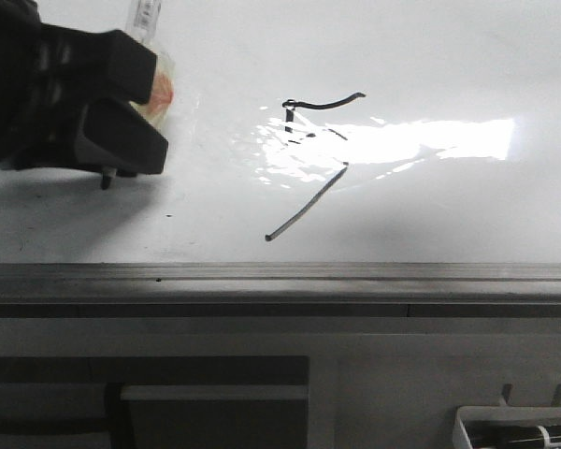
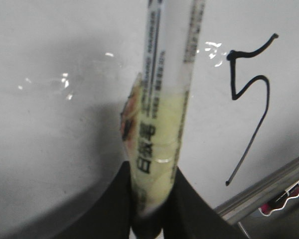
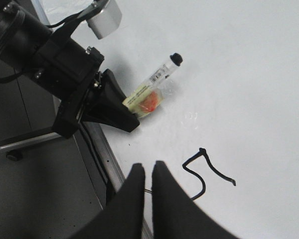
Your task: Write number 5 on whiteboard
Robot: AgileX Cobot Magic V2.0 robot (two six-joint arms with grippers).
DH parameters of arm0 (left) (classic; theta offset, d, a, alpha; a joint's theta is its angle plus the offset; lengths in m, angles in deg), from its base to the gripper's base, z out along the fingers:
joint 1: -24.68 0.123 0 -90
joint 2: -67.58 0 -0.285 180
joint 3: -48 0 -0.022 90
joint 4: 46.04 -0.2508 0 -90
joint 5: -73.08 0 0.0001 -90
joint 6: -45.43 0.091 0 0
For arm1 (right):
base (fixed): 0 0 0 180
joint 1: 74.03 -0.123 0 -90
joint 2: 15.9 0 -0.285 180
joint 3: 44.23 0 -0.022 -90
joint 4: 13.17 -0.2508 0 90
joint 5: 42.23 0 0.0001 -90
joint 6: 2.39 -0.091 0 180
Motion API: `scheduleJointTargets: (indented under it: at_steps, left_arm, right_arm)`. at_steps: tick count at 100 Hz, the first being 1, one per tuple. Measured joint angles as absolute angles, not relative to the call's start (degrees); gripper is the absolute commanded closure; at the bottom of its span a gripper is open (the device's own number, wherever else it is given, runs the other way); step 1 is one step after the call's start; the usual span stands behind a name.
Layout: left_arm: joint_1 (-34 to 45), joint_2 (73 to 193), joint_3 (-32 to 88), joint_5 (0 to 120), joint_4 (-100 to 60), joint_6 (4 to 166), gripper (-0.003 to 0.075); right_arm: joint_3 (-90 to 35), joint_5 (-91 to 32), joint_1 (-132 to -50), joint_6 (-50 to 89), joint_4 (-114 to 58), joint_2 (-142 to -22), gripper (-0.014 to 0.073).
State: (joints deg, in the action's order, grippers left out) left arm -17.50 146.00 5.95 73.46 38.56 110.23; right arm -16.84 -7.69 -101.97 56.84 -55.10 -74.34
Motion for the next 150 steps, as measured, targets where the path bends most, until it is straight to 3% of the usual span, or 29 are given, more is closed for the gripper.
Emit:
scheduleJointTargets:
  at_steps: [26,81,88,105,110,137,150]
  left_arm:
    - [-22.8,151.3,9.0,79.9,44.5,110.2,0.0741]
    - [-24.2,155.8,12.5,81.2,45.5,107.4,0.0736]
    - [-24.2,155.8,12.5,81.2,46.2,107.3,0.0687]
    - [-24.3,155.9,12.6,81.3,47.8,107.2,0.0403]
    - [-24.3,155.9,12.7,80.9,47.9,107.2,0.0351]
    - [-24.7,155.9,13.0,80.2,48.5,107.1,0.0316]
    - [-24.7,155.9,13.2,79.6,48.5,107.1,0.0190]
  right_arm:
    - [-16.8,-7.5,-101.5,56.7,-55.1,-74.3,0.0654]
    - [-16.7,-6.9,-101.5,56.7,-55.2,-74.3,0.0654]
    - [-16.1,-6.9,-101.5,56.7,-55.3,-74.3,0.0654]
    - [-14.2,-6.3,-101.5,56.6,-55.7,-74.3,0.0654]
    - [-13.8,-6.0,-101.5,56.5,-56.0,-74.3,0.0654]
    - [-13.4,-5.7,-101.5,56.5,-57.4,-74.3,0.0654]
    - [-13.4,-5.7,-101.5,56.5,-57.6,-74.3,0.0654]
